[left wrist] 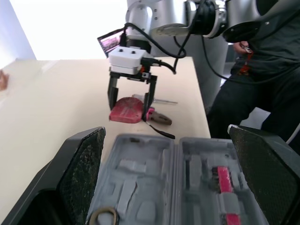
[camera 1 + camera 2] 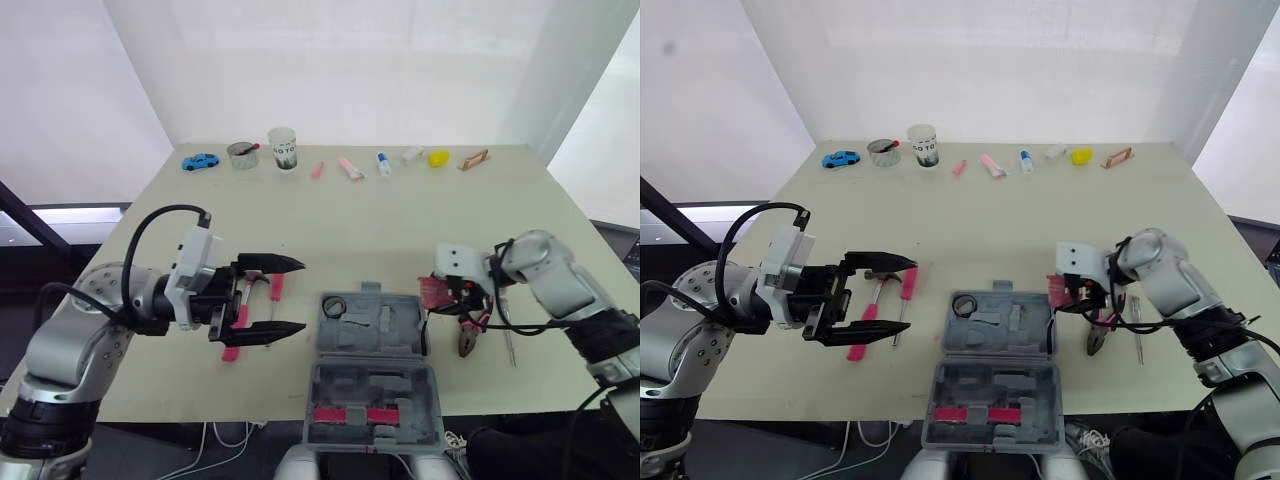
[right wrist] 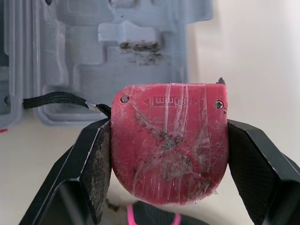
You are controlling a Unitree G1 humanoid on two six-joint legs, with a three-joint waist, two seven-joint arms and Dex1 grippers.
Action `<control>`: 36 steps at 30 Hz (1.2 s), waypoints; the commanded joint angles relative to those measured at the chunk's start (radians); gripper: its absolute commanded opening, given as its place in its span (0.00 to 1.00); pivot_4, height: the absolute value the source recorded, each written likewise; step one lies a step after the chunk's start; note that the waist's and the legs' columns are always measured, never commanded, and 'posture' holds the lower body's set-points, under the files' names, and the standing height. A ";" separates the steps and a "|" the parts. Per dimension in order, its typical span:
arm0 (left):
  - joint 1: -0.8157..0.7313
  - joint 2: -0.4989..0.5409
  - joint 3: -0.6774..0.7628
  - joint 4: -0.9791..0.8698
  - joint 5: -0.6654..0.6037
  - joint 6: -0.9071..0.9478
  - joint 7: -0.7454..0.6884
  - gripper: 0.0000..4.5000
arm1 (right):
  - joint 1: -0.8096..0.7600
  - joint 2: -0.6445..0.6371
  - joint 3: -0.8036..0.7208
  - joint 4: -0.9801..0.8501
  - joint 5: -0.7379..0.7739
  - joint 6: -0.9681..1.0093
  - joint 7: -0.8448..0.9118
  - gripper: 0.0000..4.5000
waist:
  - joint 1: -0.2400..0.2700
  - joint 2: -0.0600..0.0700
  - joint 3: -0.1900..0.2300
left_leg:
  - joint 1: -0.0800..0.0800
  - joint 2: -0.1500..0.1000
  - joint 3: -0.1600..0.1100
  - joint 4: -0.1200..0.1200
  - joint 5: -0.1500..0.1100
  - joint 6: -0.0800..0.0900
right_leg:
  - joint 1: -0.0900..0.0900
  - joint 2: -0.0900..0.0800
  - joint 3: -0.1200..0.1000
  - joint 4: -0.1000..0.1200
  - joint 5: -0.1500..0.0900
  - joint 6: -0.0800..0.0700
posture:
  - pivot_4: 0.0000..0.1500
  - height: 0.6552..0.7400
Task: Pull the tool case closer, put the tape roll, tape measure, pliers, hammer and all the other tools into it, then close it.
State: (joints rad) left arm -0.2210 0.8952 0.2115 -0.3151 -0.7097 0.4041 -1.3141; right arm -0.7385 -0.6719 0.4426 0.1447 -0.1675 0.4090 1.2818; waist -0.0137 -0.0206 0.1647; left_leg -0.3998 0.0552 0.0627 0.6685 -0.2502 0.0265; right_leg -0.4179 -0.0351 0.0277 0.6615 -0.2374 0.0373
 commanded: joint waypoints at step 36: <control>0.057 0.027 0.055 0.053 0.020 -0.078 -0.041 1.00 | -0.063 0.184 0.196 0.039 -0.242 0.016 -0.120 0.66 | -0.006 -0.001 0.001 | -0.002 0.001 0.001 0.000 0.000 0.000 | -0.004 0.000 0.000 0.001 0.000 0.000 | 1.00 1.00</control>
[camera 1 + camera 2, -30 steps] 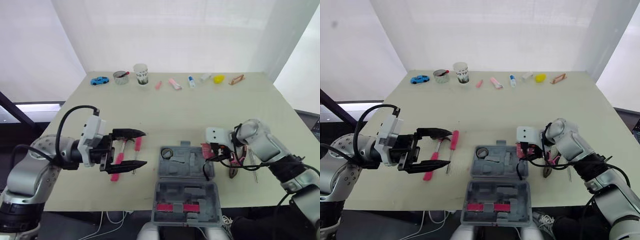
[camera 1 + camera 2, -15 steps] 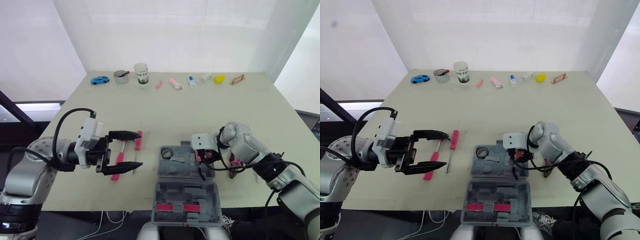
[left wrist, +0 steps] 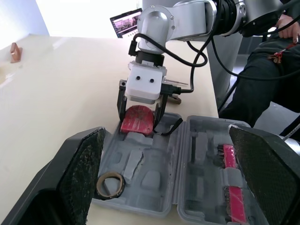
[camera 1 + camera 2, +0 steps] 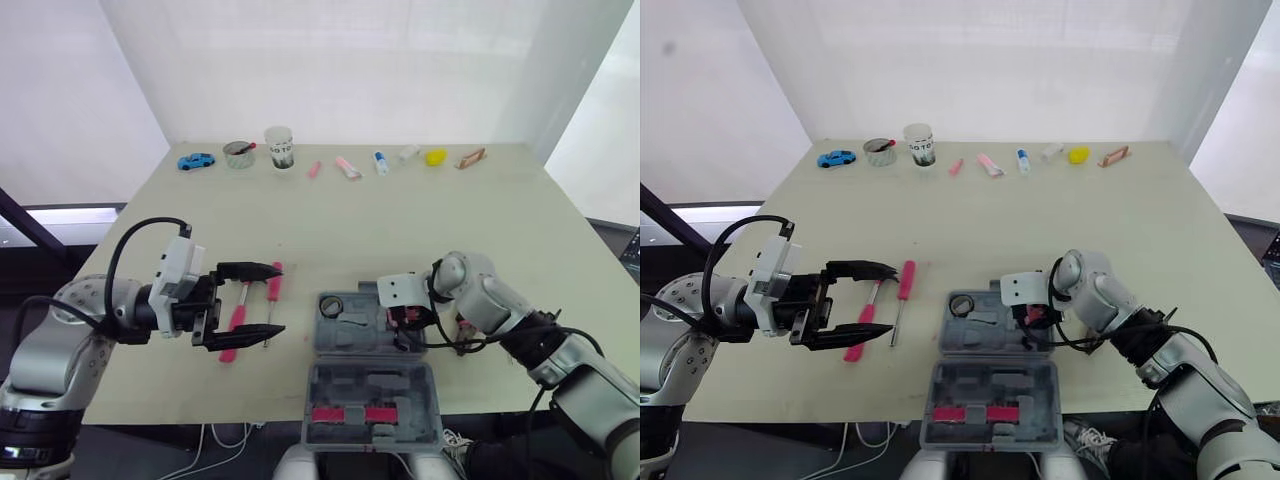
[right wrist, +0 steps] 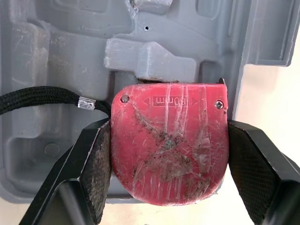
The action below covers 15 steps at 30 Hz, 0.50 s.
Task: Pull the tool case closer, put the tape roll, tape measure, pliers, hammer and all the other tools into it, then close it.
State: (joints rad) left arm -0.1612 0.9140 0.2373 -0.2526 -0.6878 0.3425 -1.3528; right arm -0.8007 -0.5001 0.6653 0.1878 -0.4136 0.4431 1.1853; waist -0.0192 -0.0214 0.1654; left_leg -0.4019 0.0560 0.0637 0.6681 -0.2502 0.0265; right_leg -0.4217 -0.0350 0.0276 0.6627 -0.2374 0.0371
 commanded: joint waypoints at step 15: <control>0.011 0.005 0.029 -0.008 0.003 -0.029 -0.005 1.00 | 0.047 -0.108 -0.147 -0.181 0.083 0.035 0.037 1.00 | 0.006 -0.001 0.001 | -0.001 0.000 0.000 0.000 0.000 0.000 | -0.001 0.000 0.000 0.000 0.000 0.000 | 1.00 1.00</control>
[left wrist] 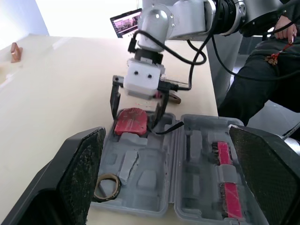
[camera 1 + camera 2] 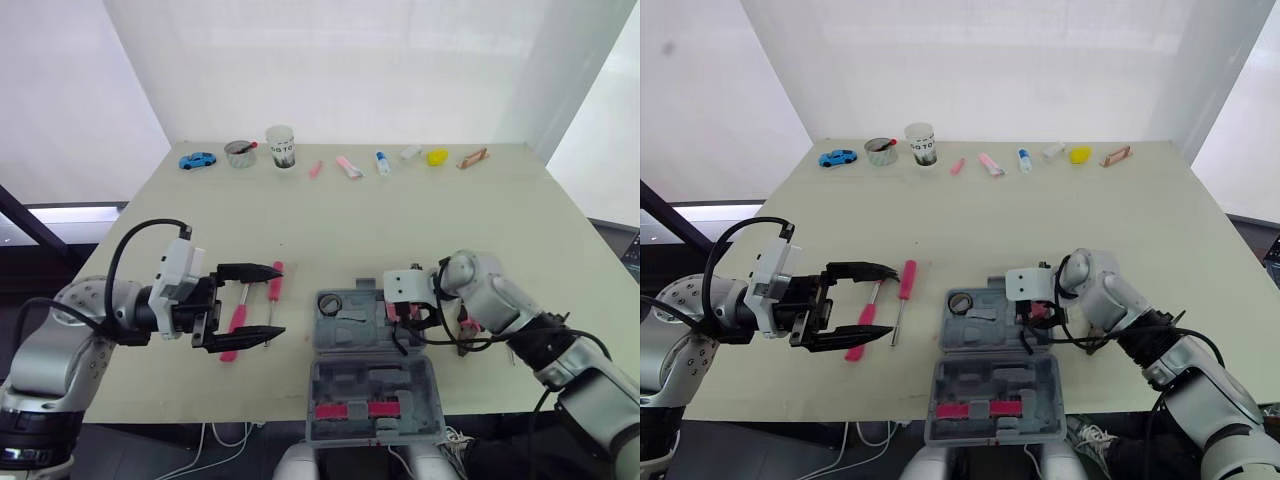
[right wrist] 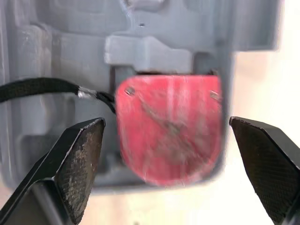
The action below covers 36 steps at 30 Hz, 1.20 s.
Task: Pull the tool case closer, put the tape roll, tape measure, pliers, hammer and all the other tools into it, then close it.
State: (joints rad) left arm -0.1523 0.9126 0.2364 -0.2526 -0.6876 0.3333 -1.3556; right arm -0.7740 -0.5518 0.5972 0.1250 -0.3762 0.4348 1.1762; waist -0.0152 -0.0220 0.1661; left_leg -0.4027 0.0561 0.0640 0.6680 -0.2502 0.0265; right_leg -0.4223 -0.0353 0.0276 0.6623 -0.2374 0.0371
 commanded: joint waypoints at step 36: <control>0.002 0.005 0.038 0.010 -0.001 -0.027 0.013 1.00 | 0.250 0.179 -0.494 0.411 0.559 -0.563 -0.068 0.46 | -0.001 -0.002 0.001 | 0.000 0.000 0.000 -0.001 0.000 0.000 | 0.000 0.000 0.000 0.000 0.001 0.002 | 1.00 1.00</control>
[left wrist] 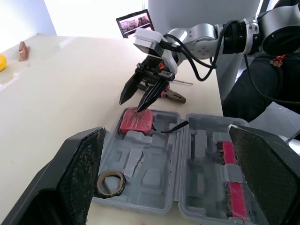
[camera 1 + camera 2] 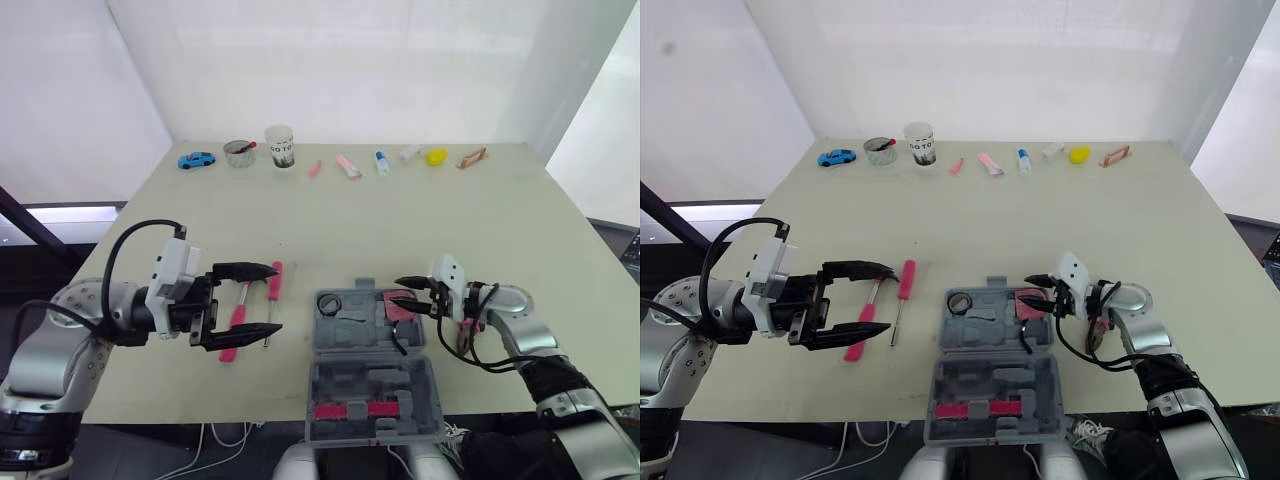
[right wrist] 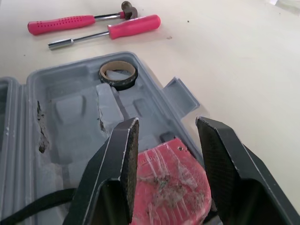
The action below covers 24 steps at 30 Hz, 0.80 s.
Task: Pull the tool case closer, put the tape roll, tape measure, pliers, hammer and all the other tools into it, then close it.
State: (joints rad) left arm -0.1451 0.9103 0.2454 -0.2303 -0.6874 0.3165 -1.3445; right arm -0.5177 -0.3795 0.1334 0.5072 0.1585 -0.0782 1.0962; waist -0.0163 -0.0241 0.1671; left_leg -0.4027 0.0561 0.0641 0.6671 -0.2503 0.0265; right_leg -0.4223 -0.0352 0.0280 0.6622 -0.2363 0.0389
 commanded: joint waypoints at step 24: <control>0.016 -0.025 0.030 0.010 -0.001 0.007 0.057 1.00 | -0.030 0.029 0.063 0.423 -0.154 -0.151 -0.137 0.46 | 0.000 -0.013 -0.015 | 0.022 0.002 -0.002 -0.001 0.000 0.000 | 0.019 -0.002 0.000 -0.001 0.000 -0.003 | 1.00 1.00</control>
State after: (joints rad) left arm -0.1409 0.8911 0.2477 -0.2224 -0.6886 0.3275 -1.3003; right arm -0.5953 -0.3401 0.1784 0.8754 0.0581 -0.2638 0.9907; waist -0.0162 -0.0370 0.1521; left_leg -0.3805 0.0577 0.0620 0.6664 -0.2504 0.0263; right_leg -0.4032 -0.0375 0.0284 0.6616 -0.2367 0.0354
